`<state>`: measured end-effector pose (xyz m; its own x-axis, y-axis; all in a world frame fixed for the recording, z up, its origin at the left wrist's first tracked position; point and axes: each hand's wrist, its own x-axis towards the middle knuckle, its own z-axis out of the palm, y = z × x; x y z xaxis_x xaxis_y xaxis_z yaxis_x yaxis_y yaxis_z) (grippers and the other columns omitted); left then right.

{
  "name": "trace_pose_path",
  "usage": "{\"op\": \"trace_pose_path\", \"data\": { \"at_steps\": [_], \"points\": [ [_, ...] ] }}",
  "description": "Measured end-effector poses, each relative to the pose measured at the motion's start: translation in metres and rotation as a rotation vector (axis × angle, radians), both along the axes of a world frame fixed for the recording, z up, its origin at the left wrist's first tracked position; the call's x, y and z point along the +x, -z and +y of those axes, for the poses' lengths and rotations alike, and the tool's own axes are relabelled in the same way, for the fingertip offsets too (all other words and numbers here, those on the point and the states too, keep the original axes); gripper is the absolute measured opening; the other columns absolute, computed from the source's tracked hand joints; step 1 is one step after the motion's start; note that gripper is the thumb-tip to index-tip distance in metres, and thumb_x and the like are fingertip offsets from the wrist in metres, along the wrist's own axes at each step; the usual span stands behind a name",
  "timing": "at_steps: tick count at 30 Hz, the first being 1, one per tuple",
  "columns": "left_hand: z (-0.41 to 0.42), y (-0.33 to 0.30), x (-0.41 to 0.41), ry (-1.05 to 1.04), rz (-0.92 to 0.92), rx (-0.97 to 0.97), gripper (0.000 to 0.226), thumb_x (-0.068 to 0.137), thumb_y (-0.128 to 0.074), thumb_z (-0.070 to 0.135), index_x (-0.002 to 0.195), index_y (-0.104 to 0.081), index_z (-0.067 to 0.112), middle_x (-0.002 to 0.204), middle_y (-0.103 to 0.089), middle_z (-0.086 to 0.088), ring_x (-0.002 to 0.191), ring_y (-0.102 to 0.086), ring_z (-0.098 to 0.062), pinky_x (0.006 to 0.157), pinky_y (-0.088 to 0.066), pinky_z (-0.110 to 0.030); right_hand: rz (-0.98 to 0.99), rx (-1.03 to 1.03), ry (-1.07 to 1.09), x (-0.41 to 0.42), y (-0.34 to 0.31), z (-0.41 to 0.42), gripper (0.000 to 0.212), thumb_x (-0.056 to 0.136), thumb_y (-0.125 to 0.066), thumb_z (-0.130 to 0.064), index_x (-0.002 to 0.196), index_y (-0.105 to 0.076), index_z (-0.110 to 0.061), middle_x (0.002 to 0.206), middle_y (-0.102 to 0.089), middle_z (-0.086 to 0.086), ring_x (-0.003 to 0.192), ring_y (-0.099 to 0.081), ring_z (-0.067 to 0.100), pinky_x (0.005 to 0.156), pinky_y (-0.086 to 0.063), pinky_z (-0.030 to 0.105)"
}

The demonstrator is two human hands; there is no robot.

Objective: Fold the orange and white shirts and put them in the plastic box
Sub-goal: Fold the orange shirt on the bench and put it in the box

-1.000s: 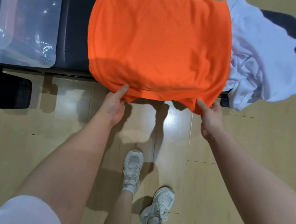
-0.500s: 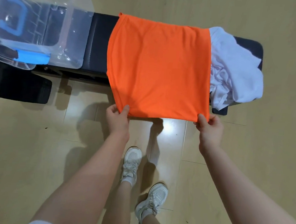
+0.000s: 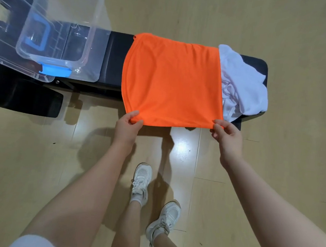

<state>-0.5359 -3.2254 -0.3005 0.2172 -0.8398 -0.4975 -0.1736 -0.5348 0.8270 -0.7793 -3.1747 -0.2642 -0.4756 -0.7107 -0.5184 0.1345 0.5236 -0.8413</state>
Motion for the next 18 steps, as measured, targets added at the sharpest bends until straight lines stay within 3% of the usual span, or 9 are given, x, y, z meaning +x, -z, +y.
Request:
{"op": "trace_pose_path", "data": {
  "at_steps": [2, 4, 6, 8, 9, 11, 15, 16, 18],
  "points": [
    [0.0, -0.001, 0.002, 0.068, -0.009, 0.047, 0.048, 0.084, -0.057, -0.002, 0.131, -0.05, 0.01, 0.072, -0.042, 0.005, 0.064, -0.04, -0.006, 0.053, -0.036, 0.0, -0.054, 0.03, -0.027, -0.002, -0.004, 0.0, 0.022, 0.085, -0.056, 0.003, 0.103, -0.062, -0.01, 0.087, -0.058, 0.005, 0.076, -0.054, 0.016, 0.08, -0.048, 0.024],
    [-0.005, 0.0, 0.003, 0.126, -0.039, 0.099, 0.056, 0.084, -0.054, -0.004, 0.137, -0.043, 0.01, 0.085, -0.05, 0.0, 0.073, -0.047, -0.01, 0.058, -0.039, -0.005, -0.108, 0.038, -0.033, -0.003, -0.005, -0.005, 0.03, 0.084, -0.057, 0.007, 0.11, -0.06, -0.007, 0.091, -0.059, 0.005, 0.083, -0.058, 0.015, 0.08, -0.049, 0.022],
    [-0.013, 0.006, 0.0, 0.198, -0.127, 0.15, 0.061, 0.083, -0.052, -0.002, 0.141, -0.036, 0.009, 0.119, -0.049, -0.009, 0.1, -0.053, -0.02, 0.073, -0.045, -0.016, -0.155, 0.024, -0.005, -0.003, -0.002, -0.013, 0.032, 0.083, -0.057, 0.009, 0.11, -0.059, -0.007, 0.09, -0.06, 0.006, 0.082, -0.06, 0.015, 0.076, -0.051, 0.019],
    [-0.017, 0.013, -0.008, 0.341, -0.348, 0.144, 0.063, 0.082, -0.053, 0.003, 0.142, -0.033, 0.009, 0.149, -0.023, -0.012, 0.13, -0.037, -0.027, 0.097, -0.043, -0.032, -0.15, 0.003, 0.012, 0.001, 0.0, -0.02, 0.03, 0.083, -0.057, 0.009, 0.11, -0.059, -0.005, 0.083, -0.06, 0.007, 0.074, -0.061, 0.013, 0.071, -0.054, 0.017],
    [-0.018, 0.014, -0.016, 0.409, -0.44, 0.073, 0.062, 0.082, -0.055, 0.005, 0.14, -0.036, 0.01, 0.153, -0.014, -0.012, 0.136, -0.029, -0.028, 0.105, -0.038, -0.038, -0.143, -0.009, 0.013, 0.003, 0.001, -0.023, 0.028, 0.084, -0.056, 0.009, 0.109, -0.059, -0.003, 0.078, -0.06, 0.008, 0.069, -0.062, 0.011, 0.069, -0.055, 0.016],
    [-0.019, 0.012, -0.036, 0.505, -0.448, -0.174, 0.052, 0.08, -0.061, 0.007, 0.131, -0.048, 0.005, 0.15, -0.022, -0.017, 0.136, -0.031, -0.029, 0.11, -0.031, -0.034, -0.127, -0.023, -0.008, 0.009, 0.0, -0.031, 0.022, 0.087, -0.055, 0.005, 0.108, -0.059, -0.002, 0.074, -0.061, 0.008, 0.061, -0.062, 0.006, 0.065, -0.054, 0.016],
    [-0.025, -0.007, -0.08, 0.642, -0.198, -0.389, 0.044, 0.081, -0.068, 0.012, 0.122, -0.055, 0.002, 0.134, -0.048, -0.013, 0.12, -0.043, -0.011, 0.091, -0.028, 0.0, -0.105, -0.029, -0.075, 0.015, -0.009, -0.046, 0.01, 0.09, -0.055, -0.003, 0.096, -0.063, -0.004, 0.069, -0.064, 0.006, 0.058, -0.062, 0.007, 0.063, -0.05, 0.023],
    [-0.029, -0.01, -0.088, 0.657, -0.191, -0.397, 0.043, 0.081, -0.068, 0.012, 0.121, -0.056, 0.003, 0.13, -0.052, -0.011, 0.118, -0.046, -0.011, 0.089, -0.029, 0.002, -0.095, -0.03, -0.092, 0.015, -0.01, -0.05, 0.009, 0.09, -0.055, -0.005, 0.093, -0.063, -0.005, 0.068, -0.065, 0.005, 0.059, -0.061, 0.01, 0.063, -0.047, 0.026],
    [-0.038, -0.011, -0.102, 0.678, -0.242, -0.409, 0.038, 0.081, -0.068, 0.016, 0.117, -0.059, 0.007, 0.121, -0.059, -0.007, 0.113, -0.054, -0.017, 0.093, -0.036, -0.012, -0.074, -0.036, -0.115, 0.014, -0.013, -0.056, 0.01, 0.089, -0.057, -0.008, 0.091, -0.065, -0.004, 0.066, -0.066, 0.003, 0.063, -0.057, 0.015, 0.061, -0.041, 0.027]
  ]
}}
